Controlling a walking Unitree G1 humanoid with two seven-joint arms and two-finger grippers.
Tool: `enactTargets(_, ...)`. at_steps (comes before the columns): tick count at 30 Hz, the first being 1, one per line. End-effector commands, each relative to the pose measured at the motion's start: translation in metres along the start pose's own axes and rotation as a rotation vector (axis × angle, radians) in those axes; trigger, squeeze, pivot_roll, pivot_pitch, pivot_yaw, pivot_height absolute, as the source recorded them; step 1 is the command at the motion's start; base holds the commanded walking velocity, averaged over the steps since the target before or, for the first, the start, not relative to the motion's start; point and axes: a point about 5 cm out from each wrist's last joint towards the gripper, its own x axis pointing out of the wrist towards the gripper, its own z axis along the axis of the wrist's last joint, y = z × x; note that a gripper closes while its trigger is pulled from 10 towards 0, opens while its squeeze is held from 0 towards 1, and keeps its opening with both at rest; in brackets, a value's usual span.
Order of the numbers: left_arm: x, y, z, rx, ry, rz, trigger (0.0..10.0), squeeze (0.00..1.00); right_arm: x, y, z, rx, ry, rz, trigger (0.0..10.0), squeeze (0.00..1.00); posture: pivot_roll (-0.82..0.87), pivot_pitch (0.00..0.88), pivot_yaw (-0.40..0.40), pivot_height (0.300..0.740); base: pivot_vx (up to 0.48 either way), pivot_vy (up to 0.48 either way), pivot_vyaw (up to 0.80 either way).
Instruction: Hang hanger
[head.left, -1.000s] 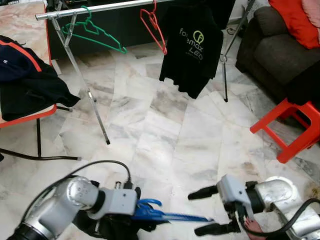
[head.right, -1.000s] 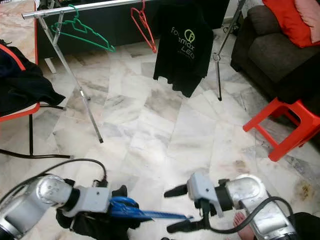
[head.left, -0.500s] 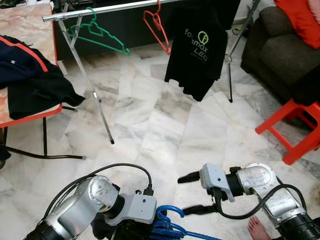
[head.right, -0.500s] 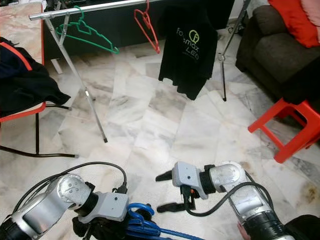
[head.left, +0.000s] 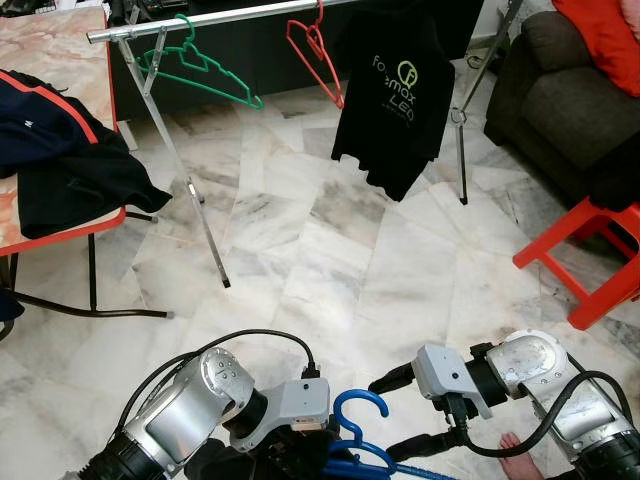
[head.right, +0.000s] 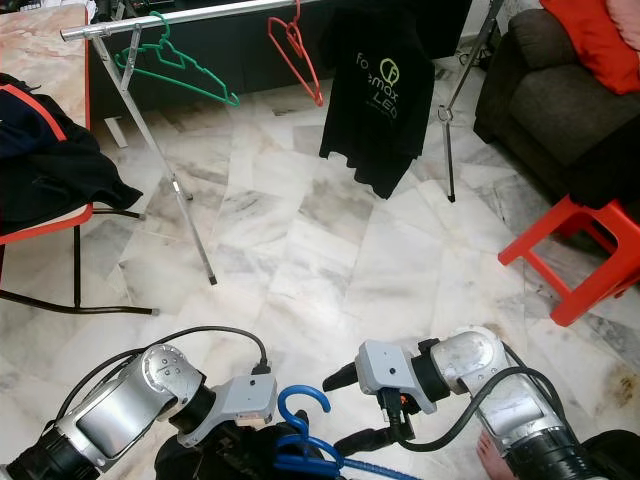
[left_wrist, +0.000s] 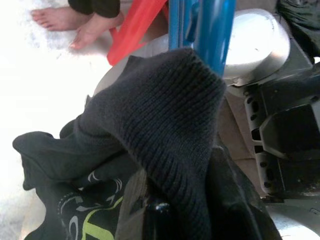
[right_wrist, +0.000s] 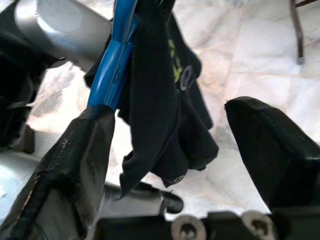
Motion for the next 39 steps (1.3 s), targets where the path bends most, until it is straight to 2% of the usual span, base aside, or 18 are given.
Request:
enactTargets(1,-0.007,0.010,0.005,-0.003,-0.014,0.095,10.0,0.00,0.014,0.003,0.006,-0.029,-0.059,0.051,10.0,0.00,-0.02,0.266,-0.005,0.740,0.000,0.000,0.00)
enactTargets(3,-0.008,0.012,0.002,-0.030,-0.004,0.113,10.0,0.00,0.009,-0.001,0.010,-0.035,-0.076,0.018,10.0,0.00,-0.03,0.269,-0.003,0.740,0.000,0.000,0.00)
enactTargets(8,-0.008,0.012,-0.002,-0.058,0.004,0.125,10.0,0.00,0.003,-0.001,0.009,-0.041,-0.069,0.011,10.0,0.00,-0.03,0.271,-0.006,0.740,0.000,0.000,0.00)
enactTargets(11,-0.009,0.014,-0.004,-0.094,0.022,0.144,10.0,0.00,-0.003,-0.010,0.002,-0.049,0.002,-0.075,10.0,0.00,-0.03,0.272,-0.006,0.740,0.000,0.000,0.00)
enactTargets(14,-0.010,0.014,-0.007,-0.115,0.023,0.151,10.0,0.00,-0.012,-0.015,0.003,-0.039,-0.017,-0.130,10.0,0.00,-0.03,0.274,-0.004,0.740,0.000,0.000,0.00)
enactTargets(17,-0.011,0.014,-0.010,-0.122,0.027,0.157,10.0,0.00,-0.014,-0.012,-0.001,-0.037,0.025,-0.099,10.0,0.00,-0.03,0.270,-0.006,0.740,0.000,0.000,0.00)
enactTargets(20,-0.012,0.015,-0.011,-0.124,0.031,0.164,10.0,0.00,-0.012,-0.009,-0.005,-0.044,0.047,-0.075,10.0,0.00,-0.03,0.270,-0.006,0.740,0.000,0.000,0.00)
enactTargets(24,-0.012,0.011,-0.005,-0.091,0.033,0.139,10.0,0.00,0.005,-0.017,-0.011,-0.068,0.075,-0.132,10.0,0.00,-0.03,0.276,0.001,0.740,0.000,0.000,0.00)
enactTargets(31,-0.013,0.006,-0.004,-0.091,0.023,0.112,10.0,0.00,0.008,-0.025,-0.010,-0.062,0.047,-0.205,10.0,0.00,-0.03,0.286,0.002,0.740,0.000,0.000,0.00)
enactTargets(36,-0.014,0.006,-0.004,-0.090,0.023,0.109,10.0,0.00,0.014,-0.023,-0.012,-0.042,0.025,-0.177,10.0,0.00,-0.03,0.291,0.002,0.740,0.000,0.000,0.00)
enactTargets(39,-0.013,0.005,-0.003,-0.087,0.020,0.104,10.0,0.00,0.019,-0.017,-0.013,0.001,-0.020,-0.097,10.0,0.00,-0.02,0.290,0.002,0.740,0.000,0.000,0.00)
